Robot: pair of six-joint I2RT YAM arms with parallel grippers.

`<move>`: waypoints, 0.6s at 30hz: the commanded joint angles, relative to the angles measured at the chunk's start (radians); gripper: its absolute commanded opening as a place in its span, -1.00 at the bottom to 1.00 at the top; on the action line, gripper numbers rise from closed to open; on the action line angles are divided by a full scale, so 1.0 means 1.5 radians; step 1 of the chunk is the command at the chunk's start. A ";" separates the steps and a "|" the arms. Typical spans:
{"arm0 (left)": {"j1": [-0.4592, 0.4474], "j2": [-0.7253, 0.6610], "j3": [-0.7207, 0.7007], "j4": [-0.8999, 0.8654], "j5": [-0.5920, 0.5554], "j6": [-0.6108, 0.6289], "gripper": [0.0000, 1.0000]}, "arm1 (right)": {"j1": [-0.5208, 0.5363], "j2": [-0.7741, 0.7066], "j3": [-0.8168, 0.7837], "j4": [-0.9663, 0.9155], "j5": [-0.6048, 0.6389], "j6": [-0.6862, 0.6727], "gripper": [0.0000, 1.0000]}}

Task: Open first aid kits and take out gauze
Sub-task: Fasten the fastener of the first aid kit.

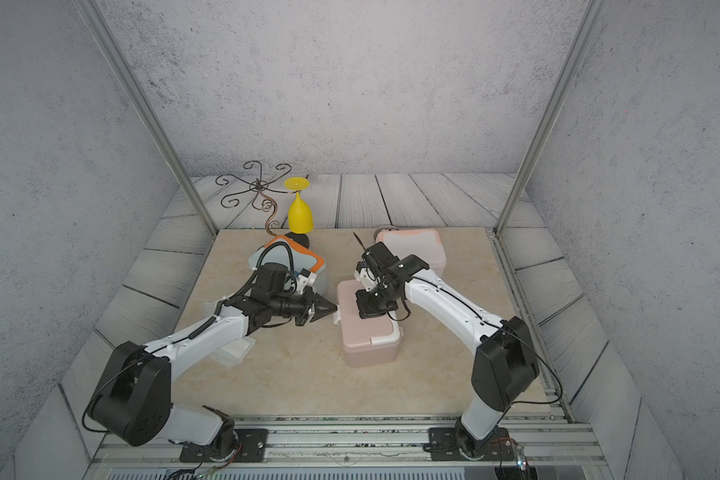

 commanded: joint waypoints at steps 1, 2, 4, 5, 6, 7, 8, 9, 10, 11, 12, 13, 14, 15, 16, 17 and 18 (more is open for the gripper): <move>-0.007 0.012 0.014 -0.019 -0.009 0.023 -0.86 | 0.002 0.041 -0.030 -0.038 0.025 0.003 -1.00; -0.009 0.016 0.014 -0.020 -0.009 0.025 -0.86 | 0.002 0.040 -0.032 -0.037 0.025 0.004 -1.00; -0.010 0.017 0.013 -0.023 -0.012 0.027 -0.86 | 0.002 0.039 -0.034 -0.036 0.025 0.004 -1.00; -0.011 0.017 0.012 -0.028 -0.014 0.029 -0.86 | 0.002 0.038 -0.034 -0.036 0.025 0.004 -1.00; -0.011 0.015 0.010 -0.032 -0.017 0.032 -0.86 | 0.002 0.038 -0.035 -0.035 0.025 0.005 -1.00; -0.011 0.014 0.009 -0.035 -0.019 0.034 -0.86 | 0.002 0.038 -0.035 -0.035 0.025 0.005 -1.00; -0.011 0.013 0.008 -0.039 -0.022 0.037 -0.86 | 0.002 0.038 -0.035 -0.035 0.025 0.005 -1.00; -0.011 0.010 0.008 -0.045 -0.026 0.040 -0.86 | 0.002 0.039 -0.035 -0.035 0.024 0.005 -1.00; -0.011 0.008 0.009 -0.054 -0.031 0.046 -0.85 | 0.002 0.039 -0.036 -0.034 0.024 0.005 -1.00; -0.011 0.006 0.013 -0.073 -0.038 0.054 -0.83 | 0.002 0.039 -0.036 -0.034 0.024 0.005 -1.00; -0.011 0.006 0.020 -0.098 -0.047 0.066 -0.76 | 0.002 0.039 -0.036 -0.034 0.023 0.005 -1.00; -0.011 0.004 0.026 -0.117 -0.055 0.074 -0.61 | 0.002 0.039 -0.036 -0.034 0.022 0.005 -1.00; -0.011 0.001 0.032 -0.133 -0.063 0.081 -0.39 | 0.002 0.038 -0.038 -0.033 0.022 0.006 -1.00; -0.012 -0.003 0.036 -0.144 -0.066 0.086 -0.17 | 0.002 0.038 -0.038 -0.033 0.023 0.006 -1.00; -0.013 -0.007 0.040 -0.153 -0.069 0.090 -0.04 | 0.002 0.039 -0.038 -0.033 0.022 0.005 -1.00; -0.014 -0.012 0.046 -0.163 -0.075 0.094 0.09 | 0.002 0.038 -0.039 -0.032 0.022 0.006 -1.00; -0.015 -0.014 0.052 -0.174 -0.081 0.099 0.17 | 0.002 0.037 -0.040 -0.031 0.022 0.006 -1.00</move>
